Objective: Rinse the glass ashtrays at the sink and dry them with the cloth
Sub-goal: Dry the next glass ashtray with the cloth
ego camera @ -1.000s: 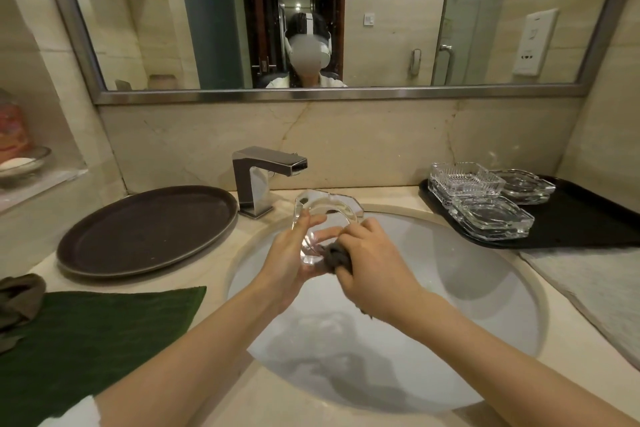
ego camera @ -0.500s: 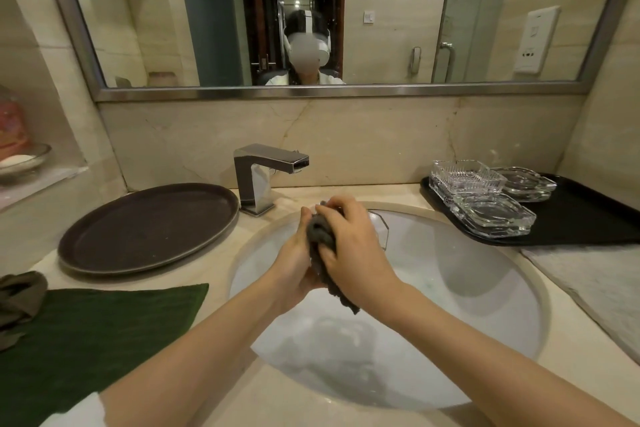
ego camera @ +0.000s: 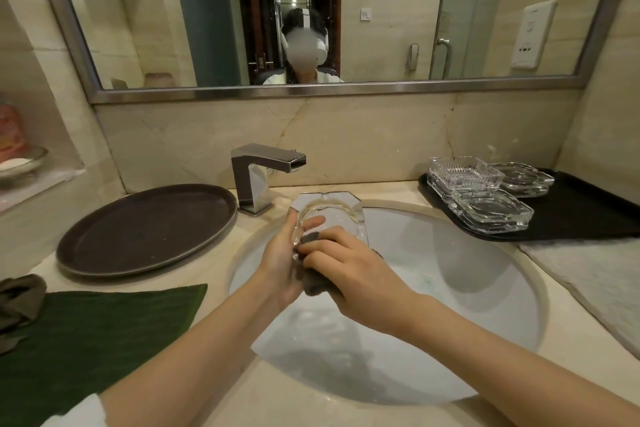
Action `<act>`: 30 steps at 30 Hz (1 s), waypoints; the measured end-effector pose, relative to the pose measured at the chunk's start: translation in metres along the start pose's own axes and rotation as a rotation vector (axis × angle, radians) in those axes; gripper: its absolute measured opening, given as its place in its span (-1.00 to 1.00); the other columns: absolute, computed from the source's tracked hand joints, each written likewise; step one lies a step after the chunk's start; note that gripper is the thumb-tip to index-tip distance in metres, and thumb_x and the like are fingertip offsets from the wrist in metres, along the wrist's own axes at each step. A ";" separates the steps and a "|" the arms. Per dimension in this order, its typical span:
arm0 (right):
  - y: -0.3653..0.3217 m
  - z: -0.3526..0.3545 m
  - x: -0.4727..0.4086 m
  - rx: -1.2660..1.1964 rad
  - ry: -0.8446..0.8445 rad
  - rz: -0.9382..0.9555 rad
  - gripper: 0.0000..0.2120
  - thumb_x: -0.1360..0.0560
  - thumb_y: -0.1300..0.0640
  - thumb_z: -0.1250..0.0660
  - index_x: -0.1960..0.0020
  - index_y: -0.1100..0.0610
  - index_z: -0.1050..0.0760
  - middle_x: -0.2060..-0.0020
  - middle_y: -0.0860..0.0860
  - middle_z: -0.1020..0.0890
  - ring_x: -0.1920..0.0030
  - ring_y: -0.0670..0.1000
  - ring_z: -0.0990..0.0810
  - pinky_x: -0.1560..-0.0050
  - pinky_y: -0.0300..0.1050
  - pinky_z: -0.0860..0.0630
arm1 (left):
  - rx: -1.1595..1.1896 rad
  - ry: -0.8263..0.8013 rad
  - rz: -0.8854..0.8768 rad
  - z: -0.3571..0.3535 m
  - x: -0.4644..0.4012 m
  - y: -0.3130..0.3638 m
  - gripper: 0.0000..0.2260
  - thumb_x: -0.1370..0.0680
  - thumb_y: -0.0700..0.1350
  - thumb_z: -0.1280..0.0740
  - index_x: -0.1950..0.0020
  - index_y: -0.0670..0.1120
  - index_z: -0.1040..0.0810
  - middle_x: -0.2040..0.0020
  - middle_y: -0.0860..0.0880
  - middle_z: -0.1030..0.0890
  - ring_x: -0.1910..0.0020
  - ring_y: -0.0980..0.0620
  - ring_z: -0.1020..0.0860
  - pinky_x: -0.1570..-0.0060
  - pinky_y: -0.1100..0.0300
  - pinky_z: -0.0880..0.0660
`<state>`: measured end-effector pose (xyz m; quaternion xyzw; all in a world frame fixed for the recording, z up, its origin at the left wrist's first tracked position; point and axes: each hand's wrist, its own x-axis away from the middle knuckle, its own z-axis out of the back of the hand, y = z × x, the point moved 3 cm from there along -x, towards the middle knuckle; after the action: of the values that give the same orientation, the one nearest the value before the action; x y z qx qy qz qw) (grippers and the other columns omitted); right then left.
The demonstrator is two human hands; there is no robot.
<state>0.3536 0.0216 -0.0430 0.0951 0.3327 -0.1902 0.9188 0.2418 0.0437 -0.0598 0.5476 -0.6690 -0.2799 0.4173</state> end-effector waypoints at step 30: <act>0.001 -0.010 0.027 0.109 0.056 -0.092 -0.66 -0.29 0.36 -0.40 -0.08 0.29 -0.57 -0.09 0.16 -0.62 -0.12 0.12 -0.49 -0.16 -0.09 -0.48 | -0.261 0.039 -0.197 -0.002 0.001 0.004 -0.55 -0.62 0.17 0.04 -0.16 -0.08 -0.49 0.00 -0.11 -0.65 -0.01 -0.05 -0.60 0.11 0.05 -0.51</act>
<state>0.3672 0.0175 -0.0680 0.1350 0.3514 -0.2473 0.8928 0.2418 0.0436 -0.0547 0.5569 -0.5618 -0.3934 0.4684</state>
